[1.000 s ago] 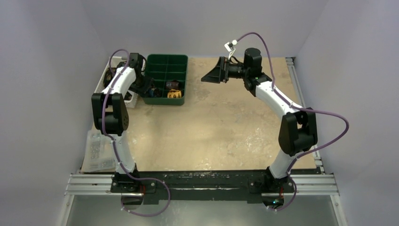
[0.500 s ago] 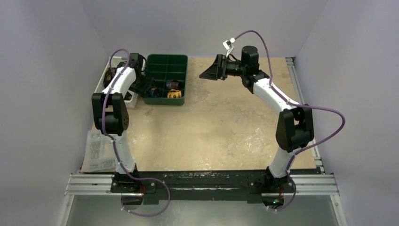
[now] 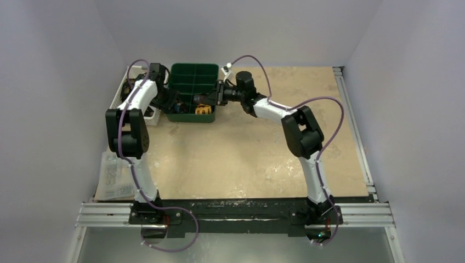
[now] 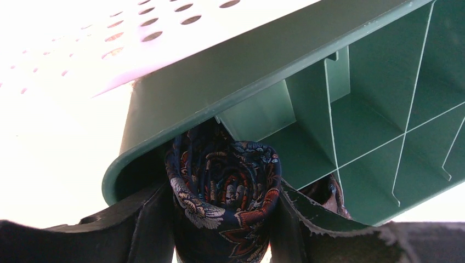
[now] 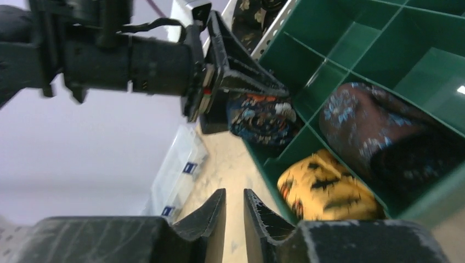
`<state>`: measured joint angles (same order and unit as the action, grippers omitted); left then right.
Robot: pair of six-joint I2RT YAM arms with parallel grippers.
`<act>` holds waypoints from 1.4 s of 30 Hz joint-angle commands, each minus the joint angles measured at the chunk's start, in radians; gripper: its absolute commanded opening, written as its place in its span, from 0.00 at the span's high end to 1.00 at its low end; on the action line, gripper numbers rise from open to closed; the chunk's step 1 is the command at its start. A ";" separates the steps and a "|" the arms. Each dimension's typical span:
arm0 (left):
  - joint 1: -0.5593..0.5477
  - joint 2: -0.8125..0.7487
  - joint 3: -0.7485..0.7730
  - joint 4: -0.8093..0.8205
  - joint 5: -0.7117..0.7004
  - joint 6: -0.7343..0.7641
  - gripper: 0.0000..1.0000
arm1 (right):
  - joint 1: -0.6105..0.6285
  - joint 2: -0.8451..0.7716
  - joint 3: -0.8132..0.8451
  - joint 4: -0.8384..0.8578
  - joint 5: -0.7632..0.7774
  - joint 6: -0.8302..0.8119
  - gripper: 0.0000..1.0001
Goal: Roll the ties
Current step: Place the tie in the storage box.
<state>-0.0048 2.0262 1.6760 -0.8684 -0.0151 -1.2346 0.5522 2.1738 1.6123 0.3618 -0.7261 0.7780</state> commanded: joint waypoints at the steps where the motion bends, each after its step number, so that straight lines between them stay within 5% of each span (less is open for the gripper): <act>1: 0.005 -0.011 -0.053 -0.060 0.010 0.015 0.49 | 0.078 0.092 0.172 0.128 0.087 -0.043 0.84; 14: 0.005 -0.015 -0.065 -0.065 0.004 0.005 0.49 | 0.166 0.248 0.304 0.204 0.225 -0.228 0.86; 20: 0.005 -0.010 -0.051 -0.064 -0.009 0.035 0.49 | 0.181 0.283 0.366 0.142 0.241 -0.307 0.73; 28: 0.005 -0.008 -0.059 -0.051 -0.013 0.077 0.49 | 0.208 0.273 0.348 0.157 0.168 -0.507 0.84; 31: 0.005 -0.014 -0.073 -0.046 -0.013 0.080 0.49 | 0.219 0.270 0.356 0.145 0.229 -0.587 0.95; 42: 0.005 -0.023 -0.091 -0.035 -0.022 0.098 0.47 | 0.260 0.314 0.400 0.156 0.370 -0.817 0.95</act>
<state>-0.0002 2.0003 1.6272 -0.8173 -0.0051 -1.1812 0.7933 2.4680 1.9495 0.4767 -0.4213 0.0864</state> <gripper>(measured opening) 0.526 0.043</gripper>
